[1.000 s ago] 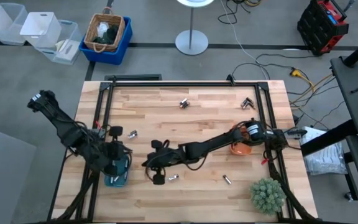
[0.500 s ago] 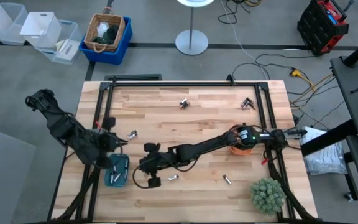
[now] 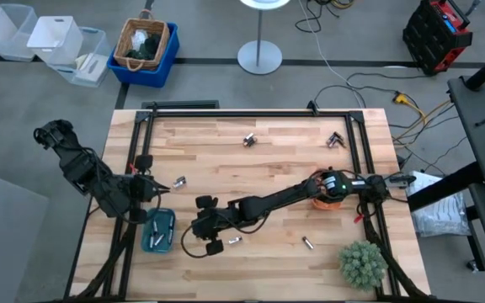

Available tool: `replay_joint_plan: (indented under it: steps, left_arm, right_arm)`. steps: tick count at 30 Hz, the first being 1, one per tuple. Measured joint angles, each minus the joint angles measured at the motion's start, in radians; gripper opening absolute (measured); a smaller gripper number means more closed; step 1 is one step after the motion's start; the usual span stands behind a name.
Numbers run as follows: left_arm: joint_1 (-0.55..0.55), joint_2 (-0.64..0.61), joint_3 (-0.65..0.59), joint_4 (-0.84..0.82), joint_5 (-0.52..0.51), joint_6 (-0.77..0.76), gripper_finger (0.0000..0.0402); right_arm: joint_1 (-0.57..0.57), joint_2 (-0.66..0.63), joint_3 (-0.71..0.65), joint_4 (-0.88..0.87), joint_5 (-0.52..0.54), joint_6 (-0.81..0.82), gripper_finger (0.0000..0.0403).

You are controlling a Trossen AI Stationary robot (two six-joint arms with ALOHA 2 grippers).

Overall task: Sort batteries
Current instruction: Put the black battery into the orange bin

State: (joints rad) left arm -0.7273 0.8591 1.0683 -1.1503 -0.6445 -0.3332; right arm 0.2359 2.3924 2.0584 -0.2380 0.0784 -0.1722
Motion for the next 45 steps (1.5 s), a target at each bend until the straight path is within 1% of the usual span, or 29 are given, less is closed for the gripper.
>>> replay_joint_plan:
  steps: [7,13,23,31,38,43,45]
  left_arm:
    - [0.000,-0.004,-0.002,-0.001,0.001,0.000,0.0000]
    - [0.000,-0.001,-0.017,0.003,0.001,0.006,0.0000]
    - [0.001,-0.002,-0.056,0.031,0.000,0.007,0.0000]
    - [0.001,-0.002,-0.068,0.059,0.001,0.006,0.0000]
    - [0.001,-0.001,-0.068,0.070,0.000,0.003,0.0000]
    - [0.001,0.005,-0.069,0.076,0.000,0.003,0.0000]
    - [0.001,0.007,-0.069,0.077,0.000,0.003,0.0000]
  right_arm:
    - [0.000,0.000,-0.013,-0.022,0.000,-0.026,0.0166]
    - [0.000,0.000,-0.025,-0.022,-0.001,-0.053,0.0185]
    - [-0.001,0.000,-0.062,-0.006,-0.003,-0.099,0.0184]
    - [-0.003,0.000,-0.081,0.048,-0.004,-0.133,0.0196]
    - [-0.003,0.000,-0.081,0.065,-0.033,-0.146,0.0196]
    - [-0.003,0.044,-0.069,0.100,-0.036,-0.147,0.0196]
    - [-0.003,0.064,-0.061,0.087,-0.035,-0.154,0.0196]
